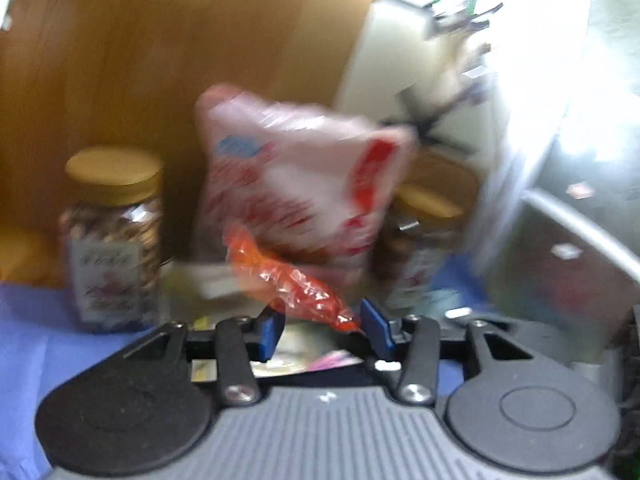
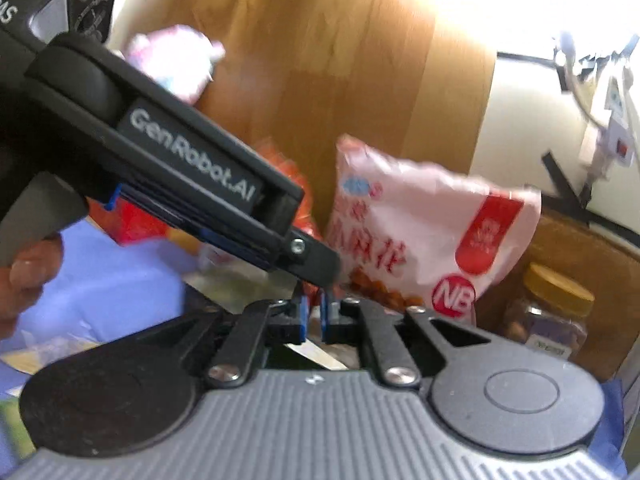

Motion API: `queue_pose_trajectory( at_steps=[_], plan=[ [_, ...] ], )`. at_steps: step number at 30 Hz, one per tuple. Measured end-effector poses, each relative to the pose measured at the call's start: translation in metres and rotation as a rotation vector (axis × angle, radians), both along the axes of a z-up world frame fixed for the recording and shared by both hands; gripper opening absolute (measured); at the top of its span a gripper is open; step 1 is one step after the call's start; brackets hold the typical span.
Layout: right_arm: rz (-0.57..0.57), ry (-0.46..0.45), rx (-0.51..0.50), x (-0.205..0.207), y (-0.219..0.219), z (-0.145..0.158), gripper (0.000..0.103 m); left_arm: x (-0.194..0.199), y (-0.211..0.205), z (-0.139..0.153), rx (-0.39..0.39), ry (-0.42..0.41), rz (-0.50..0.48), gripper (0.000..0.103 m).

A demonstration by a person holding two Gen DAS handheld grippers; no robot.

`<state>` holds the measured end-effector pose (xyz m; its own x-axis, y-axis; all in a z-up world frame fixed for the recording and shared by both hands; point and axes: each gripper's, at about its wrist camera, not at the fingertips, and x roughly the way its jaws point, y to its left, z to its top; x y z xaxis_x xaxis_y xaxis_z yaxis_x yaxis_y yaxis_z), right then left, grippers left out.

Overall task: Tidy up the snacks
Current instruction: 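Carry the red bag into the tin box and open the left gripper, then grasp the white yogurt cup with yellow lid using the left gripper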

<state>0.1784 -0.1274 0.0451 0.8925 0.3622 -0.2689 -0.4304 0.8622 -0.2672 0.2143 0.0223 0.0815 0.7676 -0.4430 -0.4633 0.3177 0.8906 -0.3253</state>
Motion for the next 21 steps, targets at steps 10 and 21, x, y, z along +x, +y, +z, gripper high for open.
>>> queue_pose_trajectory(
  at_steps=[10,21],
  plan=[
    [0.078,0.182,0.184,-0.034,-0.033,-0.014,0.034,-0.045,0.078,-0.014,-0.118,0.051,0.104,0.047],
    [0.285,0.388,0.114,-0.051,0.035,-0.033,0.035,-0.079,0.110,-0.056,-0.231,0.222,0.109,0.095]
  ],
)
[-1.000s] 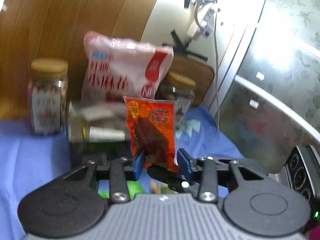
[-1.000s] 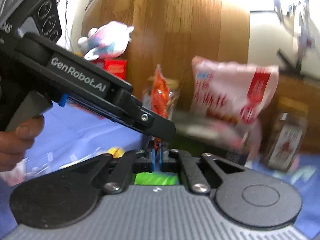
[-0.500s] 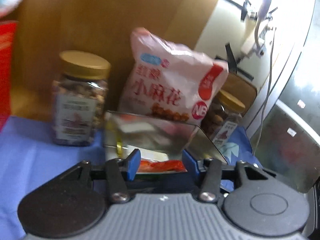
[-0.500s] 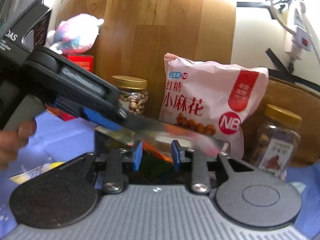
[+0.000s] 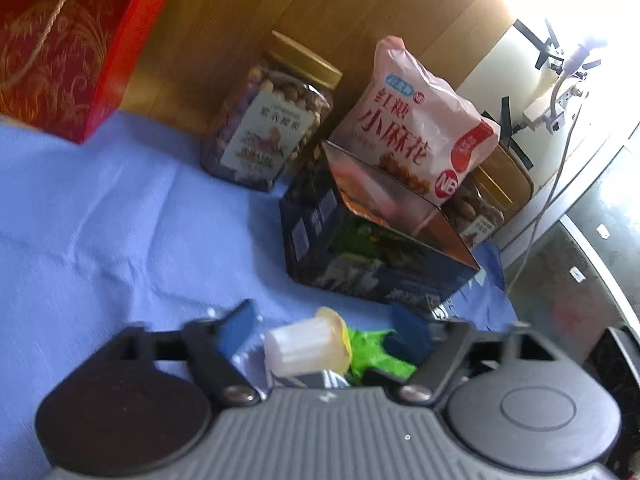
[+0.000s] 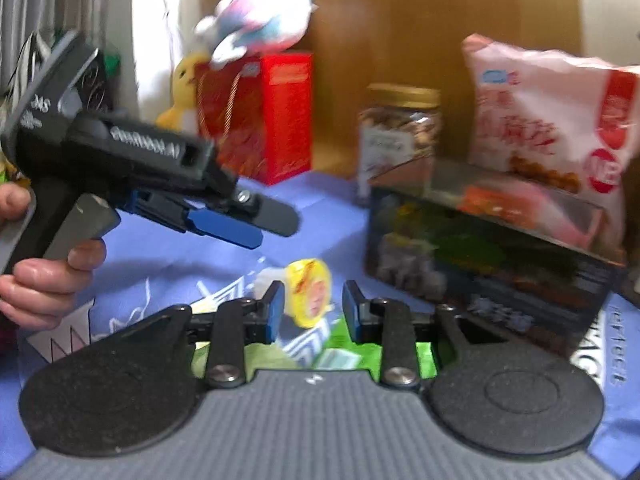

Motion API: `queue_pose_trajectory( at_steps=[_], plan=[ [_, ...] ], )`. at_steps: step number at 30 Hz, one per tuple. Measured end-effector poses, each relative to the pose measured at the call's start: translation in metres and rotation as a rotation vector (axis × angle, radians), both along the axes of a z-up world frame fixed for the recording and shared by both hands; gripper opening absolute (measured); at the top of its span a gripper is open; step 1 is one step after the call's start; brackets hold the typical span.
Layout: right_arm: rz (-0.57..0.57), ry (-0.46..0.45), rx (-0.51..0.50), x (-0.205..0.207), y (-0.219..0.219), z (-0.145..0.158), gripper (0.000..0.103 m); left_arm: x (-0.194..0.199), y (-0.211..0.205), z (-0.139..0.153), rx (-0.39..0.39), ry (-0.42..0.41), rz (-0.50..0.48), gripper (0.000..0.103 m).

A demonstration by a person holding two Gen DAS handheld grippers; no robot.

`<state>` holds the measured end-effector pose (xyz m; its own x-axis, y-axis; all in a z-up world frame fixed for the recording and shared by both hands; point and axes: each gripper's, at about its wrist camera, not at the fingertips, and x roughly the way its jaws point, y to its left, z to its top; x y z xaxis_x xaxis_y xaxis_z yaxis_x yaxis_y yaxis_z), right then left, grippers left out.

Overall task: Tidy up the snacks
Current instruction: 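Grasp the white yogurt cup with yellow lid using the left gripper, then place the yogurt cup into the tin box and release it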

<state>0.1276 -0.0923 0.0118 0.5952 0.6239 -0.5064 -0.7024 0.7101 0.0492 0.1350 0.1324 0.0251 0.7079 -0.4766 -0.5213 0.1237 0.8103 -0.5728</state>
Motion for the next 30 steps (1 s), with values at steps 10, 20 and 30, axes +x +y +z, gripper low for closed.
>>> queue_pose_trajectory(
  at_steps=[10,20,30],
  plan=[
    [-0.004,0.091,-0.042,0.021,0.024,-0.019,0.032,0.009,-0.017,-0.024,0.036,0.075,-0.034,0.064],
    [-0.119,-0.108,0.064,0.008,-0.007,0.018,0.030,0.020,-0.047,0.029,0.073,-0.056,-0.088,0.060],
    [-0.294,-0.177,0.118,0.043,-0.056,0.036,0.030,0.077,-0.107,0.053,0.117,-0.116,-0.187,0.059]
  ],
)
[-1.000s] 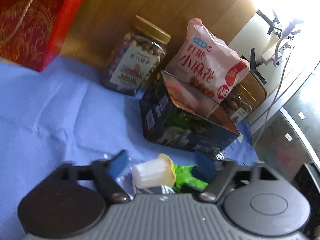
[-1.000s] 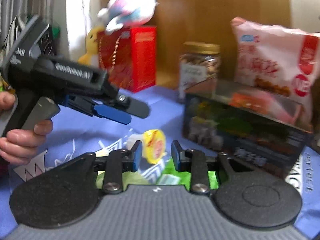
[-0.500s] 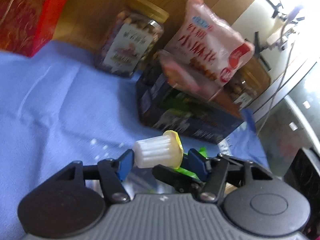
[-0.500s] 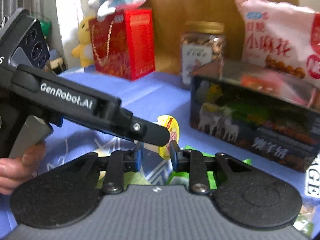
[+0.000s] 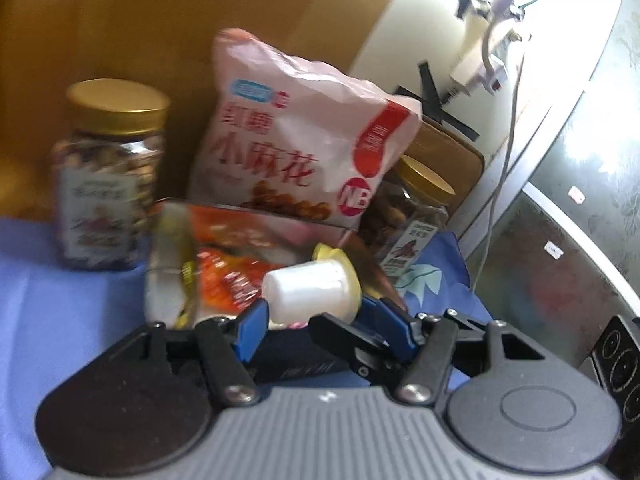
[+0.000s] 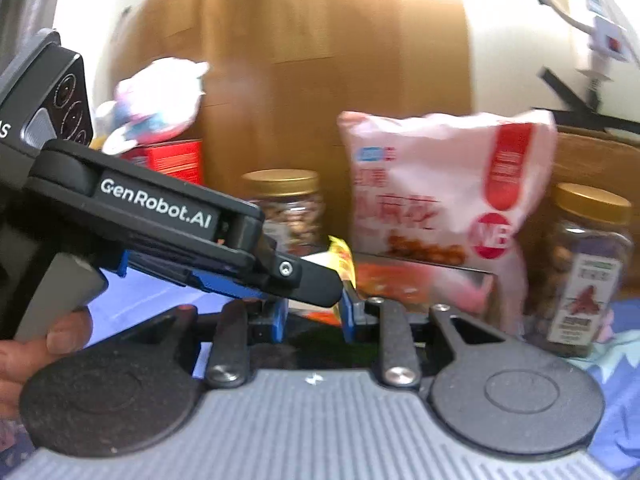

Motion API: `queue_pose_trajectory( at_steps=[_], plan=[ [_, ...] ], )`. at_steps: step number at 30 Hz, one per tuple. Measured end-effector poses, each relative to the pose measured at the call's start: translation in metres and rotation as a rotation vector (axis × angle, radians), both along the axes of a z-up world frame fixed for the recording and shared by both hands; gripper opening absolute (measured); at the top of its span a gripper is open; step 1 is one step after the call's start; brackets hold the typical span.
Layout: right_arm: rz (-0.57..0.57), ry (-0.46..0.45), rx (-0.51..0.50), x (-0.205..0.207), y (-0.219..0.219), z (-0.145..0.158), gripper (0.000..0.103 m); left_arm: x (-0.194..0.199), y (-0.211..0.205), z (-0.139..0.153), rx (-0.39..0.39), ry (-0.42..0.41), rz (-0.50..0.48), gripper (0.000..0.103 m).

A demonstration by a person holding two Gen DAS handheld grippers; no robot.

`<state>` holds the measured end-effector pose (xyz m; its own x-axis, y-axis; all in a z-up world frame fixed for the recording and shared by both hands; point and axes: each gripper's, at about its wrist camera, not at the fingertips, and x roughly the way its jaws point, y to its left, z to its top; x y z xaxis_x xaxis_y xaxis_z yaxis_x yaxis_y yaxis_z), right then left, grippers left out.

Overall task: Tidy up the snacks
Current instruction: 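Place the yogurt cup into the tin box and release it, then grasp the bright green packet with the left gripper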

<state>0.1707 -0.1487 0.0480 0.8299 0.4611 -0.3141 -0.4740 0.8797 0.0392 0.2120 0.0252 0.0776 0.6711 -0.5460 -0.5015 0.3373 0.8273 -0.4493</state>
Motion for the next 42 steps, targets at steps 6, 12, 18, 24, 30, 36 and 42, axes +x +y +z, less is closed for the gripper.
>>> queue_pose_trajectory(
  at_steps=[6,12,18,24,30,36,42],
  plan=[
    [-0.130,0.015,0.038,0.020,-0.034,-0.010,0.033,0.032,-0.045,-0.008,0.043,0.009,-0.061,0.059],
    [-0.178,0.025,0.079,0.021,-0.055,-0.010,0.036,0.019,-0.035,-0.001,0.009,-0.009,-0.032,0.063],
    [-0.112,0.071,0.175,0.007,-0.065,0.004,0.049,-0.032,0.012,0.003,0.028,0.002,0.044,0.066],
    [0.124,0.238,0.164,-0.025,-0.052,-0.010,0.063,-0.055,0.044,-0.042,-0.014,0.193,0.066,0.066],
    [0.178,0.321,-0.051,-0.045,-0.012,-0.039,0.061,-0.051,0.039,-0.072,-0.082,0.293,0.046,0.066],
    [0.064,0.244,-0.241,-0.055,-0.005,-0.048,0.061,-0.054,0.034,-0.072,-0.075,0.282,0.037,0.071],
    [0.119,0.234,-0.261,-0.050,0.010,-0.050,0.061,-0.053,0.031,-0.074,-0.074,0.276,0.036,0.068]
  ],
)
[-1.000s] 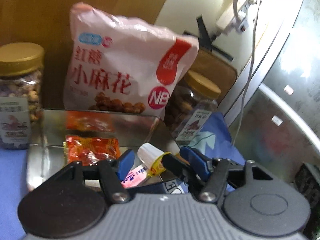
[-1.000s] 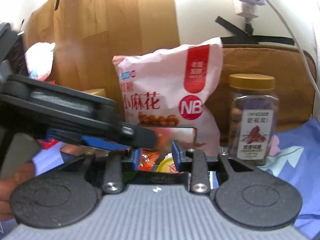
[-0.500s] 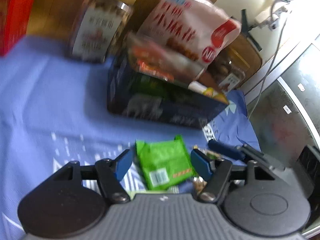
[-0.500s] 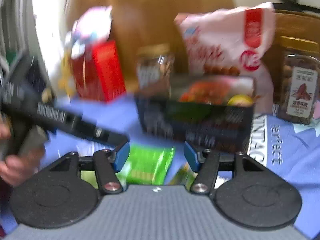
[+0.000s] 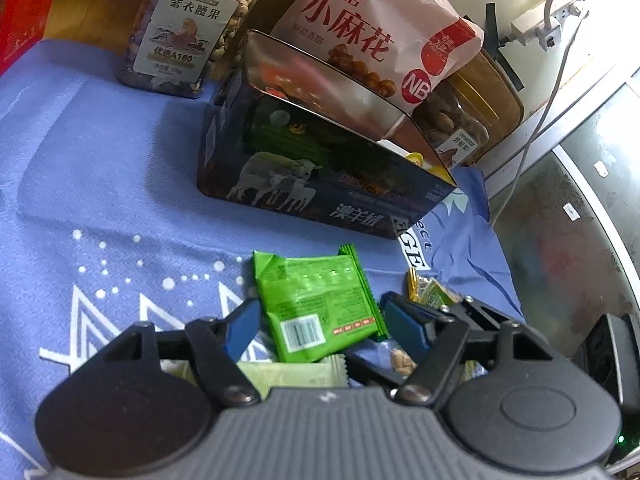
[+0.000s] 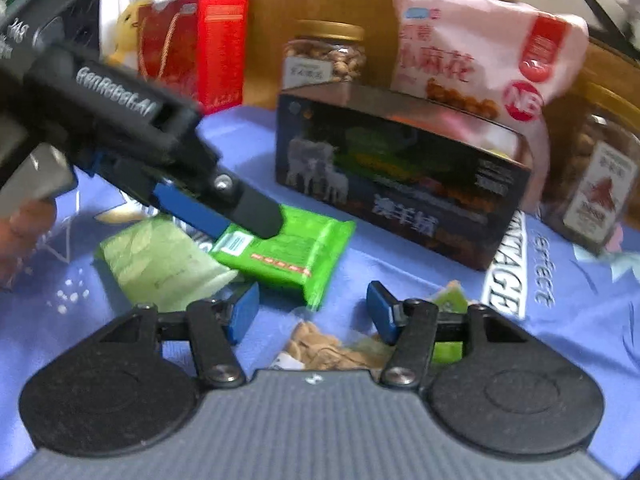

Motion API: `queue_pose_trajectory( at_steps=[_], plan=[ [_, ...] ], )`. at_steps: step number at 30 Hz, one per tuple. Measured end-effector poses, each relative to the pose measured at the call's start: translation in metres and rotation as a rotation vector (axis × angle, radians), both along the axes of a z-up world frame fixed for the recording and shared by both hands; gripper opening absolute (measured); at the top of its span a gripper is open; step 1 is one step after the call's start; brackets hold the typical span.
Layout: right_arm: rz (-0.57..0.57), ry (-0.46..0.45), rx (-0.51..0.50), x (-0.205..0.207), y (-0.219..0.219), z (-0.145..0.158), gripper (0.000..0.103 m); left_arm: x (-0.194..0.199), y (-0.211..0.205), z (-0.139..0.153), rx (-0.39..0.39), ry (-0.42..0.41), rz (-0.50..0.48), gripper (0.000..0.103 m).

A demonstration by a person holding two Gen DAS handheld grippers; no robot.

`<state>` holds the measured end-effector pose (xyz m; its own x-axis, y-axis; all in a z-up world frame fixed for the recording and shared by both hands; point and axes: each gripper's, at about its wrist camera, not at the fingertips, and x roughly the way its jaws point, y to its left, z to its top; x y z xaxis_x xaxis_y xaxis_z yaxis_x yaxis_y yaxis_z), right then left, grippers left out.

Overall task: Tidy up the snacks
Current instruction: 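Grasp the bright green packet with the left gripper, then carry the green packet into the tin box and open the left gripper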

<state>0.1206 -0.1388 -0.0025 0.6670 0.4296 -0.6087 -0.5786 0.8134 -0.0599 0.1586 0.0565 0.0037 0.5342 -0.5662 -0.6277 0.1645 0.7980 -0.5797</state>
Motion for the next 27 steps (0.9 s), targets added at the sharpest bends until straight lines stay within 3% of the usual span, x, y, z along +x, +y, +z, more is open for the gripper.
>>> queue_pose_trajectory(
  at_steps=[1,2,4,6,8,14,27],
  plan=[
    [0.009,0.007,0.006,0.002,0.002,0.000,0.059,0.000,-0.001,0.000,0.006,-0.006,-0.001,0.066],
    [0.018,0.026,0.023,0.004,0.001,0.001,0.045,0.000,-0.003,0.000,0.014,-0.010,-0.003,0.059],
    [0.031,0.063,0.073,0.009,0.001,0.001,0.038,0.001,-0.006,0.000,0.031,-0.014,-0.006,0.053],
    [0.025,0.047,0.071,0.007,0.003,0.001,0.032,0.002,-0.007,0.000,-0.005,0.002,-0.029,0.044],
    [0.029,0.035,0.081,0.003,0.004,0.002,0.027,-0.002,-0.011,0.005,-0.016,-0.019,-0.049,0.043],
    [0.008,-0.078,0.103,-0.012,0.004,0.021,0.027,-0.016,-0.018,0.035,0.019,-0.131,-0.082,0.043],
    [-0.029,-0.195,0.139,-0.010,-0.002,0.048,0.027,-0.008,-0.021,0.064,0.029,-0.226,-0.082,0.043]
  ],
)
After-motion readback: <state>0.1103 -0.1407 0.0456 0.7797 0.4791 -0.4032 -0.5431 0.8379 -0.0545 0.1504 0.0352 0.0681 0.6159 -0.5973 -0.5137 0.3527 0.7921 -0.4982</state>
